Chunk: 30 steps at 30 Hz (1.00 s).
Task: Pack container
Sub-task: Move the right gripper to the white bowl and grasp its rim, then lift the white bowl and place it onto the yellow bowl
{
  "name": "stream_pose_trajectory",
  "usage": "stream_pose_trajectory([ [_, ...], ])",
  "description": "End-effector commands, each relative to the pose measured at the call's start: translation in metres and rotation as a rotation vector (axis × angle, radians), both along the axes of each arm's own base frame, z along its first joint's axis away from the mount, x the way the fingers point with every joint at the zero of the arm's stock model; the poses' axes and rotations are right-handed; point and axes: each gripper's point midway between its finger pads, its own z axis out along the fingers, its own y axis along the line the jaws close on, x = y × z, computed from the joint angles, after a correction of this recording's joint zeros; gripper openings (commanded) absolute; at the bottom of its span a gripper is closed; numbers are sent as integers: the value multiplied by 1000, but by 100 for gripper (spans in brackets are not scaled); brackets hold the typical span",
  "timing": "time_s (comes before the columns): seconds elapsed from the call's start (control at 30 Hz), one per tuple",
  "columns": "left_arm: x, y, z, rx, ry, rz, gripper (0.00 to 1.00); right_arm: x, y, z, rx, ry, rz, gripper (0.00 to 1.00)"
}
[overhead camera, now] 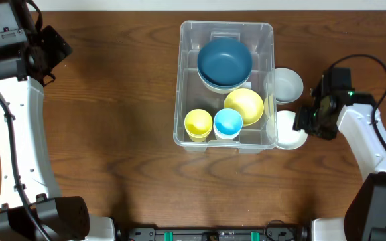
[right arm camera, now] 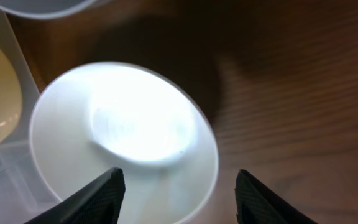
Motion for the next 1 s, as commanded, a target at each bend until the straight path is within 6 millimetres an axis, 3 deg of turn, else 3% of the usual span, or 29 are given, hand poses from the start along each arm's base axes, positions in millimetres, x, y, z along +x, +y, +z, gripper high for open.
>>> stream_pose_trajectory([
  [0.0, -2, 3, 4, 18, -1, 0, 98, -9, -8, -15, 6, 11, 25, 59],
  [0.27, -2, 3, 4, 18, -1, 0, 98, -7, -10, -24, 2, -14, 20, 59],
  [0.47, -2, 3, 4, 18, -1, 0, 98, -8, -10, -39, -1, -43, 19, 72],
  [0.57, -2, 3, 4, 18, -1, 0, 98, -8, -10, -46, -1, -57, 10, 72],
  [0.67, -2, 3, 4, 18, -1, 0, 98, -8, -6, -46, 23, -62, 13, 58],
  [0.77, -2, 3, 4, 18, -1, 0, 98, -8, -5, -46, 28, -63, 14, 22],
  [0.83, -2, 3, 4, 18, -1, 0, 98, -8, -5, -46, 27, -61, 14, 5],
  [0.97, -2, 3, 4, 18, -1, 0, 98, -13, -13, -45, 19, -40, -14, 1],
])
